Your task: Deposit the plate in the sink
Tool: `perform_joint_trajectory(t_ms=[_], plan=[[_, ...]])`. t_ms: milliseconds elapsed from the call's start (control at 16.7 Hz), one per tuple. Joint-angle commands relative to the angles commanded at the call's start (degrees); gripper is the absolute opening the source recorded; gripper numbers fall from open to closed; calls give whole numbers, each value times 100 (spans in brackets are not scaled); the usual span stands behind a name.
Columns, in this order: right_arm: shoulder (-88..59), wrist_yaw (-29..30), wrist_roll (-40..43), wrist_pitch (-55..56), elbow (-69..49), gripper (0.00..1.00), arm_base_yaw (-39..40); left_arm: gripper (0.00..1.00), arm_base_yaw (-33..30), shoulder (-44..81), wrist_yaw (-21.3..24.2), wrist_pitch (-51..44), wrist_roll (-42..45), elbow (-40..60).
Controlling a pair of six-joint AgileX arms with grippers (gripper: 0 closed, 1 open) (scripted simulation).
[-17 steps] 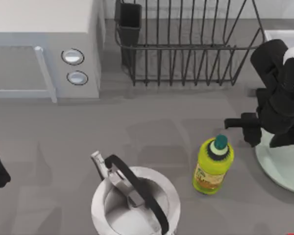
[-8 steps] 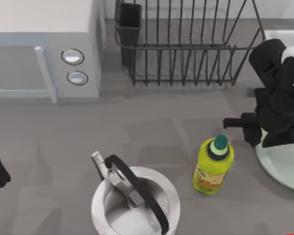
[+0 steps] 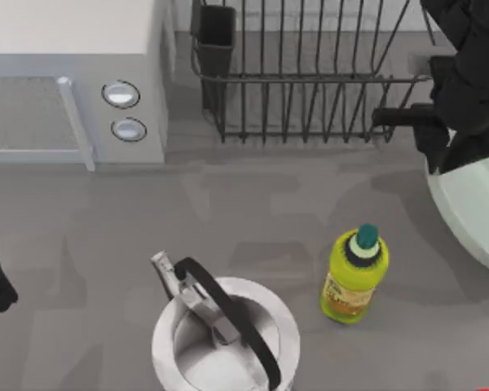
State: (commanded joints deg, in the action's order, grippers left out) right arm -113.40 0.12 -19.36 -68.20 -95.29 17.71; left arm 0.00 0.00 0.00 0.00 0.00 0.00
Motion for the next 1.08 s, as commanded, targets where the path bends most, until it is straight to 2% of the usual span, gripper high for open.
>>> perform_joint_trajectory(t_ms=[240,480,1080], plan=[[52,-2,24,-1887,-1850,0,-24,100,0,0,0,0,0,0],[170,-3,56,-2990,-2941,0,-54,100,0,0,0,0,0,0],[-204,-1,271,-3214,-3500,0,-246,100,0,0,0,0,0,0]])
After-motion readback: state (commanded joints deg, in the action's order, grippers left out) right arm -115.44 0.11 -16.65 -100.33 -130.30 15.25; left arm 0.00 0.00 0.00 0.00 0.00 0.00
